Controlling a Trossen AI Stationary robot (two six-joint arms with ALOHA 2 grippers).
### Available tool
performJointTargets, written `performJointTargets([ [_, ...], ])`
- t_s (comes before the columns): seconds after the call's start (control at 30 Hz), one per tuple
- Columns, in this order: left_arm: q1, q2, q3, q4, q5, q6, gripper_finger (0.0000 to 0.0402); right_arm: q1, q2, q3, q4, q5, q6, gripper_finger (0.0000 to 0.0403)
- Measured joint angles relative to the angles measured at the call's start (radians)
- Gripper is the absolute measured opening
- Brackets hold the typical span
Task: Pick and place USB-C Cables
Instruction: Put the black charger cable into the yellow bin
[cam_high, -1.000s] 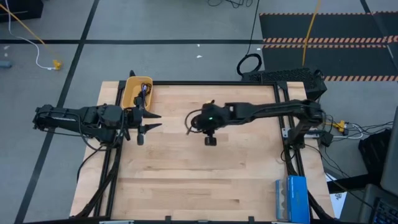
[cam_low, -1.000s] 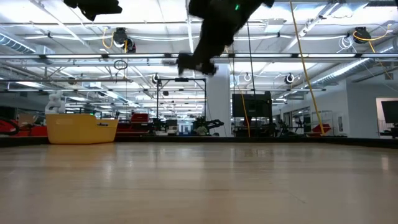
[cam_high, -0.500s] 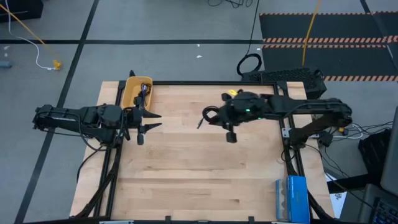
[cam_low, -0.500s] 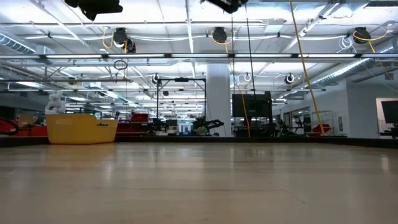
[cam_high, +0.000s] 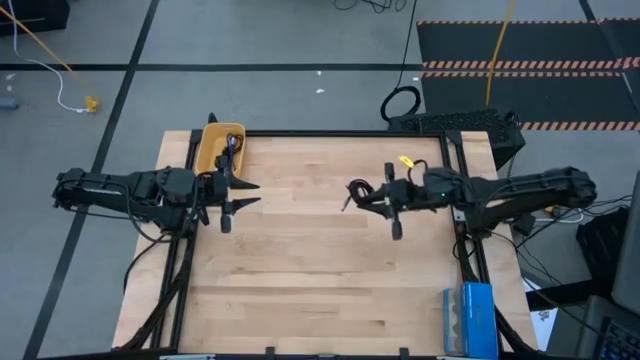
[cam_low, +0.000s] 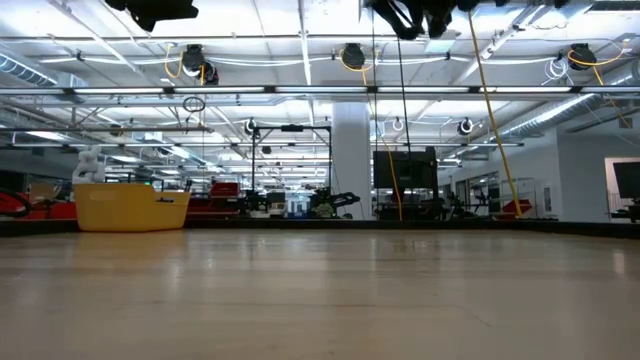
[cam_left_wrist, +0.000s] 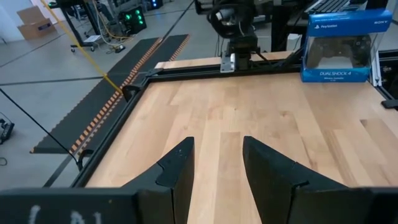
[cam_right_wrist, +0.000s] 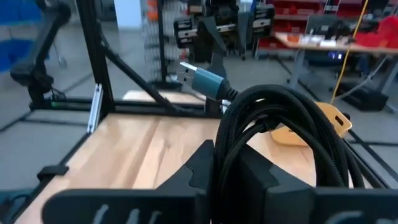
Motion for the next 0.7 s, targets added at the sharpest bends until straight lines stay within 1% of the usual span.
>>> performJointTargets([
  [0.17,0.0,0.0,0.0,0.008,0.0,-0.002,0.0141,-0.002,-0.048,-0.164,0.244,0.0,0.007,0.0031],
  [0.3,0.0,0.0,0.0,0.043,0.0,0.002,0.0141,-0.002,-0.069,-0.216,0.369,0.0,0.003,0.0031],
  [0.5,0.0,0.016,0.0,0.123,-0.001,0.055,0.0141,-0.002,-0.068,-0.219,0.412,0.0,0.002,0.0031],
  [0.7,0.0,0.069,0.0,0.168,-0.001,0.108,0.0141,-0.002,-0.068,-0.219,0.421,0.0,0.005,0.0031],
])
